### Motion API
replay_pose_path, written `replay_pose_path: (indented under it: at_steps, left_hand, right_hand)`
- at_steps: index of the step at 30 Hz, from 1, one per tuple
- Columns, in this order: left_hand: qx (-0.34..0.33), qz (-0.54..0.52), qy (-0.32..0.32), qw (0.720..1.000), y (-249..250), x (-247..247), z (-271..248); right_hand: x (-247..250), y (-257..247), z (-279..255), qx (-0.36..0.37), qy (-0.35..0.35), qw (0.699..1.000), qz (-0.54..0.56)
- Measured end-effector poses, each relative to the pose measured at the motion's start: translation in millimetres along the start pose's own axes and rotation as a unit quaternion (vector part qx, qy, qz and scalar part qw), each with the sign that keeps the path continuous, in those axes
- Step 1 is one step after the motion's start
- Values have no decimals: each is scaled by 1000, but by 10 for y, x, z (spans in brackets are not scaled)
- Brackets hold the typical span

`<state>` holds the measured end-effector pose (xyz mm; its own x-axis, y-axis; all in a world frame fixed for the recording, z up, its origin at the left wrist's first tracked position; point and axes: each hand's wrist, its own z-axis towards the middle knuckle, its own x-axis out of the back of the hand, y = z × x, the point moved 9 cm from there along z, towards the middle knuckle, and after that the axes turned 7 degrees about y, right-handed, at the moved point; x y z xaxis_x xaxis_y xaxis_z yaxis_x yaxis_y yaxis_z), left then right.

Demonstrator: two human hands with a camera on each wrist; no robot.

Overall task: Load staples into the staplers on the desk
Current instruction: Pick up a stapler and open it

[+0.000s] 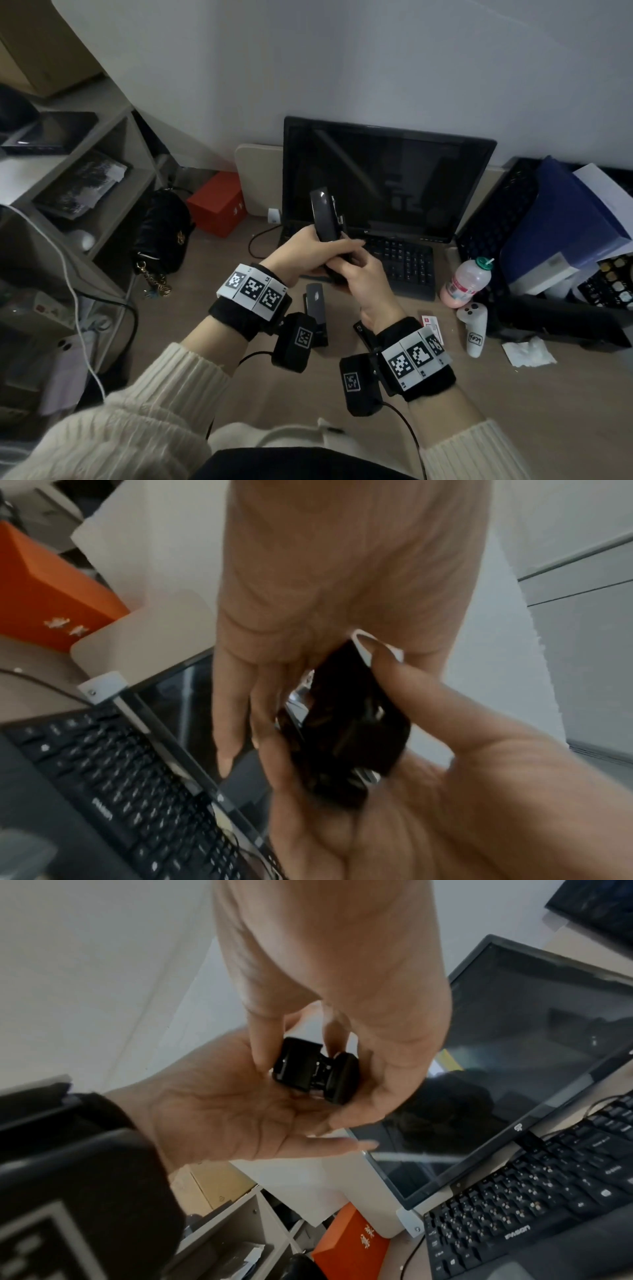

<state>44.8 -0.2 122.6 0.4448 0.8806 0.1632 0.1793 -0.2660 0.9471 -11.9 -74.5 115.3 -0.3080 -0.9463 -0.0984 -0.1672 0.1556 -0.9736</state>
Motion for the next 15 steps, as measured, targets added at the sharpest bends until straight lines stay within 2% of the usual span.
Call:
replay_pose_path:
  at_steps: [6,10,15]
  left_hand:
    - [14,-69,65,995,-153,115,111]
    - [14,-94,111,989,-192,241,124]
    - [4,-40,104,994,-180,402,122]
  right_hand:
    - [-42,77,-8,2,-26,999,-33]
    - [11,136,47,-21,-43,998,-40]
    - [395,115,172,-35,62,996,-45]
